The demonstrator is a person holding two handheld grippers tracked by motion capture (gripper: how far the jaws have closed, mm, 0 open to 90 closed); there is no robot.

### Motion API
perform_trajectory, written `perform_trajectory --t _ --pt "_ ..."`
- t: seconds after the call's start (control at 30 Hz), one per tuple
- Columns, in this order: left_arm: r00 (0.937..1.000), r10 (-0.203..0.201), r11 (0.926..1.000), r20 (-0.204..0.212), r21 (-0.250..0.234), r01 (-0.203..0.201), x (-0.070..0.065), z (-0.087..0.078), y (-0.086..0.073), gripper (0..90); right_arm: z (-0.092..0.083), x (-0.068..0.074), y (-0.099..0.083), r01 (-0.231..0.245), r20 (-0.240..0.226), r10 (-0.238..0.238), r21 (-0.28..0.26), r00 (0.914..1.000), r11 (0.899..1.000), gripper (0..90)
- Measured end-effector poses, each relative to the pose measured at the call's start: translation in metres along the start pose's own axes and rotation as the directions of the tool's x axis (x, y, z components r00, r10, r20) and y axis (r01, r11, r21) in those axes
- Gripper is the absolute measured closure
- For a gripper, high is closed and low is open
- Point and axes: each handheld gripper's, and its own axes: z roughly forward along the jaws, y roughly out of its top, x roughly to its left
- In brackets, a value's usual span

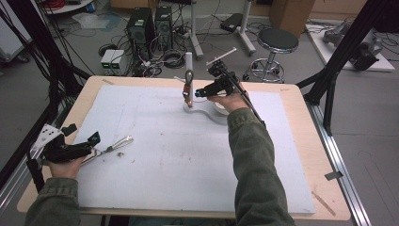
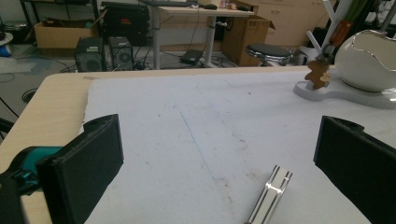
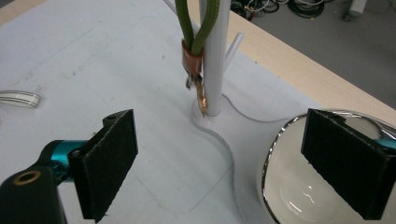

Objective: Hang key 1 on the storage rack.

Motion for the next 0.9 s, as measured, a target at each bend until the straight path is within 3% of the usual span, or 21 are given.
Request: perform_trajectory --t 0.1,0.2,0.27,0.37,0.5,0.9 --pt "1.0 -0.001 1.0 0.0 -0.001 0.001 0.0 0.0 0.0 1.8 -0.007 -0.002 -0.008 -0.003 0.01 0.003 -0.028 0.9999 1.0 0.5" --pt "1.0 0.0 1.0 0.0 -0.001 0.0 -0.001 0.001 0.0 1.8 -0.013 -0.005 -0.017 -0.013 0.034 0.014 -0.019 0.9993 1.0 0.5" --pt "1.0 0.0 1.0 -0.001 -0.001 0.0 -0.001 0.001 0.0 1.8 -0.02 -0.009 -0.024 -0.023 0.037 0.025 -0.05 0.999 0.998 0.5" --pt "1.0 0.002 1.0 -0.003 0.002 -0.002 0.0 0.001 0.0 1.8 -0.024 -0.013 -0.034 -0.045 0.042 0.046 -0.043 0.9981 0.998 0.5" --pt "1.0 0.001 1.0 -0.003 0.001 -0.001 0.0 0.002 0.0 1.8 -0.032 -0.019 -0.051 -0.078 0.051 0.081 -0.074 0.9954 0.994 0.5" --pt "1.0 -0.009 0.9999 0.001 -0.006 0.009 0.0 0.003 0.0 1.8 -0.047 -0.024 -0.087 -0.093 0.081 0.105 -0.132 0.9912 0.987 0.6"
